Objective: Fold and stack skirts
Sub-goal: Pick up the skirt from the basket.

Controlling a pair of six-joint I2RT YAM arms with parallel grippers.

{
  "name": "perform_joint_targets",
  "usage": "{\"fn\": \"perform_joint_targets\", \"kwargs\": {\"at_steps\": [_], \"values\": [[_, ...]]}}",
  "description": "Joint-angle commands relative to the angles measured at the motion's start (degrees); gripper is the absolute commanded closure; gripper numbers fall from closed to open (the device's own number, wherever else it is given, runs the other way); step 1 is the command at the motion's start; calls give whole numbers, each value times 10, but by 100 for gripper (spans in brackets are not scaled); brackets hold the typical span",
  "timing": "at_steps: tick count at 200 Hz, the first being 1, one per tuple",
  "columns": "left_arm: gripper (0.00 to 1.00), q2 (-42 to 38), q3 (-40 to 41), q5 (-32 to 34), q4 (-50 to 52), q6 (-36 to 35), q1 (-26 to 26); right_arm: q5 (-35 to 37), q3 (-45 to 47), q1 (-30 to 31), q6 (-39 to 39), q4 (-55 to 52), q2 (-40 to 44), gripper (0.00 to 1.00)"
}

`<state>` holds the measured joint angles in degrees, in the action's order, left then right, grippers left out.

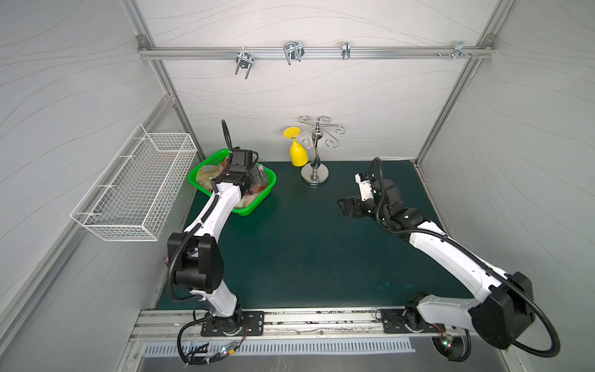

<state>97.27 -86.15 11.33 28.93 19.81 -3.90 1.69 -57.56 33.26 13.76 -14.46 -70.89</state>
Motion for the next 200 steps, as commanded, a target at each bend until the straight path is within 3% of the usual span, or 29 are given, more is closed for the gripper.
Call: {"fn": "perform_joint_targets", "kwargs": {"at_steps": [1,20,118,136,176,200], "values": [[2,40,-46,-8,29,27,40,-9,7,6,8,-21,29,1],[3,73,-71,-28,26,37,59,-9,13,8,11,-21,45,1],[10,203,-189,-9,63,21,62,3,23,20,23,-22,61,1],[18,231,-220,-13,76,12,63,5,26,21,25,-22,61,1],[46,252,-229,-29,75,13,63,-1,34,25,36,-17,61,1],[47,273,-251,-28,90,9,63,-1,38,28,37,-14,66,1]]}}
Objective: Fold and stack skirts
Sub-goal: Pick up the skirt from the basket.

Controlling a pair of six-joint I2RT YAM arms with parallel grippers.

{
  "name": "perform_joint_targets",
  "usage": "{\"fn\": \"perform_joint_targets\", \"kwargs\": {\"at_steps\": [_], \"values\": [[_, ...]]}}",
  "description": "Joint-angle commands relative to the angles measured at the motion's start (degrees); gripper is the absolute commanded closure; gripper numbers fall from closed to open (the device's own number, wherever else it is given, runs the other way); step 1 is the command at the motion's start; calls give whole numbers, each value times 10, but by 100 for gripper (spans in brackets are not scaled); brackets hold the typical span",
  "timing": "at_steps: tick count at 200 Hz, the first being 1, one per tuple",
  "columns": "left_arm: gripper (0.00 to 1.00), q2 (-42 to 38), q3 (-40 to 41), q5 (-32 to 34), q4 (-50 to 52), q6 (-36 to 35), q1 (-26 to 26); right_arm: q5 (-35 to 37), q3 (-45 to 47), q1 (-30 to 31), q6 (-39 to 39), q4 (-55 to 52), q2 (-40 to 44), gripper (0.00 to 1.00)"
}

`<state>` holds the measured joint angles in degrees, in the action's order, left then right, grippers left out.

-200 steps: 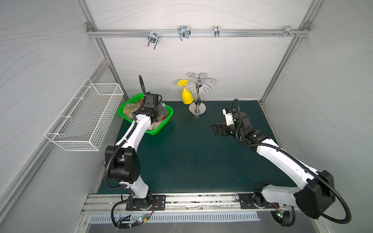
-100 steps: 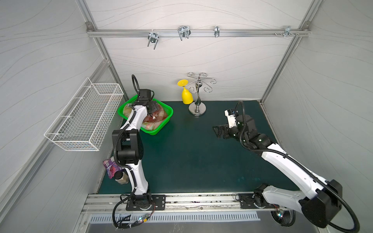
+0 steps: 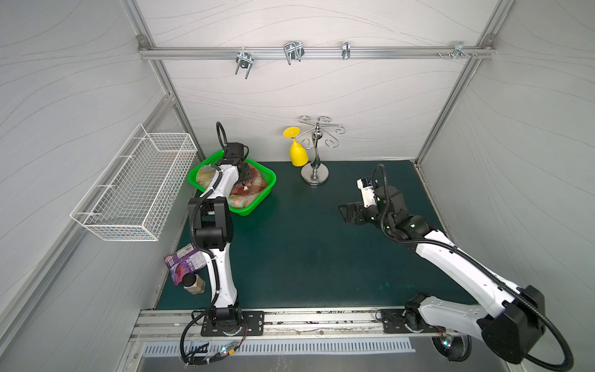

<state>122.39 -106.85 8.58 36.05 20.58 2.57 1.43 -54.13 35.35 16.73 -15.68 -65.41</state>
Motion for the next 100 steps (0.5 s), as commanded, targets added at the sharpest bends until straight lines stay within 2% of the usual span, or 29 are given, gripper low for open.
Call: {"fn": "perform_joint_targets", "kwargs": {"at_steps": [1,37,72,97,100], "values": [[47,23,-45,0,20,1,-2,2,3,7,8,-2,12,1],[51,38,-51,1,20,-4,-2,5,-1,8,7,-4,15,1],[71,63,-76,-3,37,-12,-2,-5,-4,10,13,-4,8,1],[100,70,-92,-13,63,-16,-2,-2,-1,15,13,-1,8,1],[100,66,-89,-14,63,-14,-3,-2,0,15,13,1,9,1]]}}
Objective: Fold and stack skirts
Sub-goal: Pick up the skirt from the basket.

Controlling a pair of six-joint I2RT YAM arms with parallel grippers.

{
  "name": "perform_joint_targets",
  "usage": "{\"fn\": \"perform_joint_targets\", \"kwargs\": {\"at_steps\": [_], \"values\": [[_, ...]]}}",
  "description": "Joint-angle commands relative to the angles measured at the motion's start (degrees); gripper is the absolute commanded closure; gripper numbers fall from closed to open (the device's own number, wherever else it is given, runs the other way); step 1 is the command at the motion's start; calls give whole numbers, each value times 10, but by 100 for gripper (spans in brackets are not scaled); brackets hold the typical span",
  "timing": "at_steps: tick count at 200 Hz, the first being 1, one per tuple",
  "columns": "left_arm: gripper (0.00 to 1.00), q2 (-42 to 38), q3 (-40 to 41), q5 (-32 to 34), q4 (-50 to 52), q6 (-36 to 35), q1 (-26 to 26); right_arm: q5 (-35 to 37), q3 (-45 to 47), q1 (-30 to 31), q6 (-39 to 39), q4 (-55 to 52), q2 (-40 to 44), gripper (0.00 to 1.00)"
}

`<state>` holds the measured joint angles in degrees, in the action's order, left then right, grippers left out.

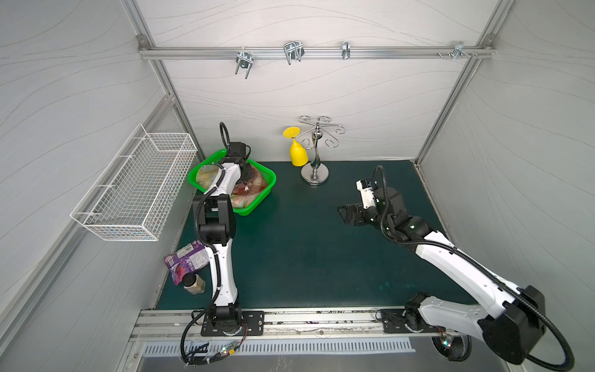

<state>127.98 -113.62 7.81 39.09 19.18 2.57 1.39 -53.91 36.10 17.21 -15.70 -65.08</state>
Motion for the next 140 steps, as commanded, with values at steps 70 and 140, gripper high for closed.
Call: {"fn": "perform_joint_targets", "kwargs": {"at_steps": [70,140], "values": [[100,-144,59,-66,-6,48,-4,-8,-4,8,5,11,-1,1],[100,-288,99,-145,-47,100,-7,-12,-18,8,-8,6,6,1]]}}
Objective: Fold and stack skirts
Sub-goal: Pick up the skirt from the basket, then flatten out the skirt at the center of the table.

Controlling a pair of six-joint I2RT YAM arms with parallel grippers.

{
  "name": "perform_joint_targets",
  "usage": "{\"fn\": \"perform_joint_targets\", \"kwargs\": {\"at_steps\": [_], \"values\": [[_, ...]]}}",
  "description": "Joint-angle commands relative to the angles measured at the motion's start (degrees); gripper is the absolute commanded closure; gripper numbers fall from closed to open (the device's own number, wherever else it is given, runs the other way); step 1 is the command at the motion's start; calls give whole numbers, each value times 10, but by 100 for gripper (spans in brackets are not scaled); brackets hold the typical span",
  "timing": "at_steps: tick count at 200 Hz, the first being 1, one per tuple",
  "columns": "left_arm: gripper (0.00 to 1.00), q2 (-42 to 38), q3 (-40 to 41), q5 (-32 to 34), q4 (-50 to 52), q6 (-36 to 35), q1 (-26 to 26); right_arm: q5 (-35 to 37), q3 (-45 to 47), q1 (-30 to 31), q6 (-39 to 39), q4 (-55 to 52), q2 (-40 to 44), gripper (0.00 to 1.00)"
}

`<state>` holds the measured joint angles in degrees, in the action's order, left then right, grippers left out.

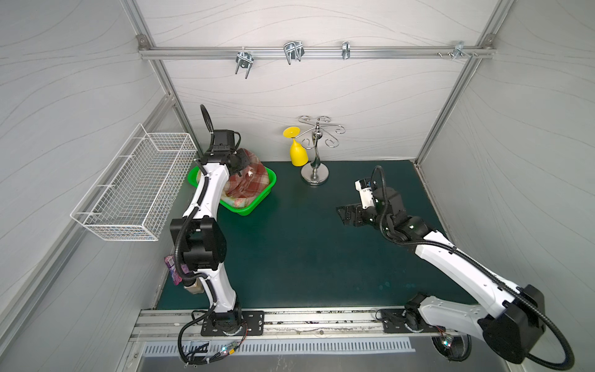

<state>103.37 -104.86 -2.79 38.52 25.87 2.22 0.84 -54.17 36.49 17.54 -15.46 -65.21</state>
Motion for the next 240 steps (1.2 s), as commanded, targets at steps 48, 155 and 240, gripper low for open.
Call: {"fn": "perform_joint_targets", "kwargs": {"at_steps": [48,155,240], "values": [[100,-121,23,-108,-79,55,-19,-5,-29,4,-21,-4,18,1],[100,-256,-44,-171,-87,96,-52,-13,-75,5,-48,-18,74,1],[100,-360,73,-215,-136,164,-186,31,-116,5,-51,-81,198,1]]}}
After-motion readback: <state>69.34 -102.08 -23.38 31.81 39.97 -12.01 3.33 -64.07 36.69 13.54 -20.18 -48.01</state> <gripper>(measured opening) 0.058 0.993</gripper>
